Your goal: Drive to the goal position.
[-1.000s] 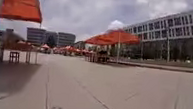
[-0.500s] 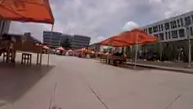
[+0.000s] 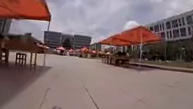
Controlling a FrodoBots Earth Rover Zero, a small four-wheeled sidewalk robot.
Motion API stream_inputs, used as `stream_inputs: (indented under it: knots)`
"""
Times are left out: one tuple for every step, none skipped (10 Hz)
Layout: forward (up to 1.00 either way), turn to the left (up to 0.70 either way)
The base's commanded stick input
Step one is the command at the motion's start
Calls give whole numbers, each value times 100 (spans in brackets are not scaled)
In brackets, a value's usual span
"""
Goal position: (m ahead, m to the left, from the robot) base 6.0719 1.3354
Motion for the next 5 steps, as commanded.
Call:
stream_inputs:
  knots:
    - [85,3]
    - [85,3]
    - [85,3]
    - [85,3]
    - [85,3]
